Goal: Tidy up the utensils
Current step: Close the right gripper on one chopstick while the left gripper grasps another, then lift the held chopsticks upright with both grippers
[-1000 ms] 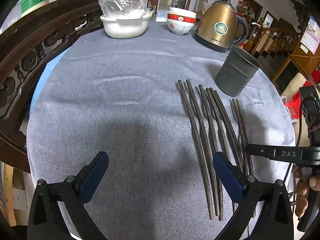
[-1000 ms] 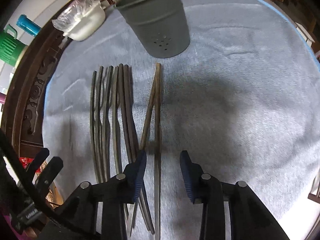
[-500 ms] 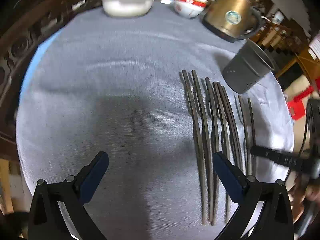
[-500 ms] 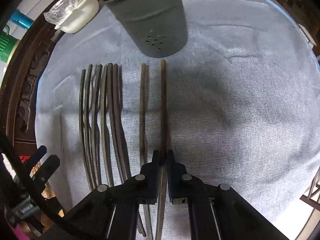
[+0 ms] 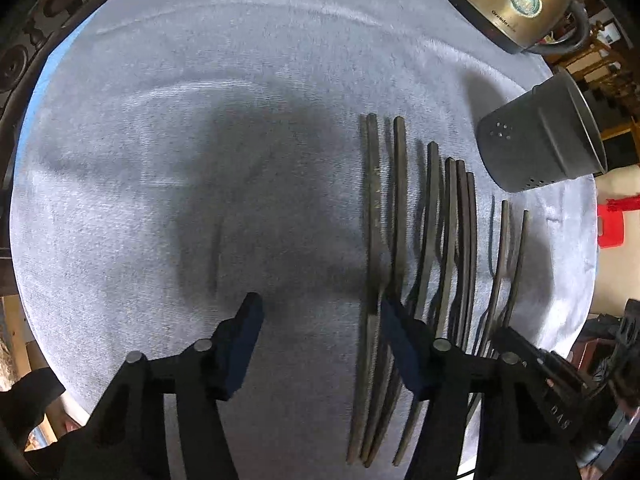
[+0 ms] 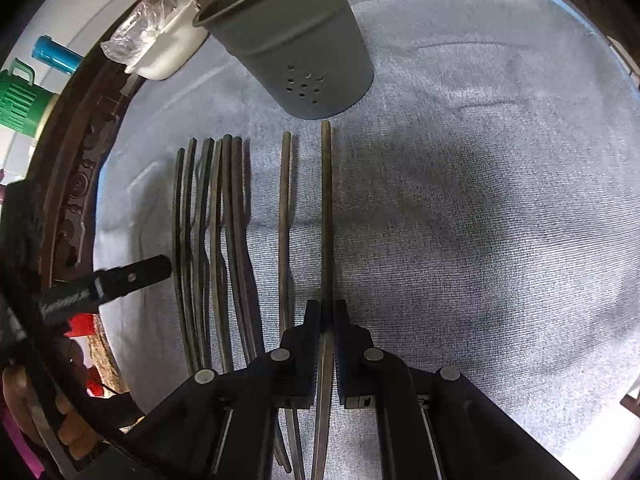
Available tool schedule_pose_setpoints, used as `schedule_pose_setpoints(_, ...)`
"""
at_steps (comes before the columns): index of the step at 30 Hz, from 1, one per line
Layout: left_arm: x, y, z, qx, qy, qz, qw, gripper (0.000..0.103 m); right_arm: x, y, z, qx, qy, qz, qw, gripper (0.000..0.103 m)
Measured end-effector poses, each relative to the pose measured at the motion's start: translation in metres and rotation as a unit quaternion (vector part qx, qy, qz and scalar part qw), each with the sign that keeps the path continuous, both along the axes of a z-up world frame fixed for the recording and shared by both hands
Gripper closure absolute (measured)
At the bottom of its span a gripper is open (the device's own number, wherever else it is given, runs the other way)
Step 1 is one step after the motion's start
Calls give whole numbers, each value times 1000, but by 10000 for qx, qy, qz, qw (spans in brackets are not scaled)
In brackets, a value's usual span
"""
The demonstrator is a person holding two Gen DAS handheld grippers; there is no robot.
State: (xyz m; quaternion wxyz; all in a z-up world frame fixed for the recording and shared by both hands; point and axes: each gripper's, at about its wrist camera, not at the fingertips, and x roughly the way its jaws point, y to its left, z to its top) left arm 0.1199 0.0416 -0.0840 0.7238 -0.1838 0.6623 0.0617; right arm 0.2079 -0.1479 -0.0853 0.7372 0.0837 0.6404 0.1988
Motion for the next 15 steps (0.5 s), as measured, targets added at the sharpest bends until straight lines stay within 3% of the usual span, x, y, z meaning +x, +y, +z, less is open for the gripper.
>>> schedule_pose_setpoints(2, 5, -5, -1, 11, 54, -4, 10000, 46, 0, -4, -2, 34, -14, 11, 10000, 95)
schedule_pose_setpoints(7, 19, -17, -5, 185, 200, -43, 9996, 87, 2, -14, -8, 120, -25, 37, 9999, 95)
schedule_pose_setpoints(9, 22, -19, -7, 154, 304, -133, 9993, 95, 1, -17, -9, 139, -30, 43, 9999, 95)
schedule_pose_setpoints(15, 36, -16, -9, 262, 519, -599, 9965, 96, 3, -17, -9, 111, -22, 111, 9999, 95)
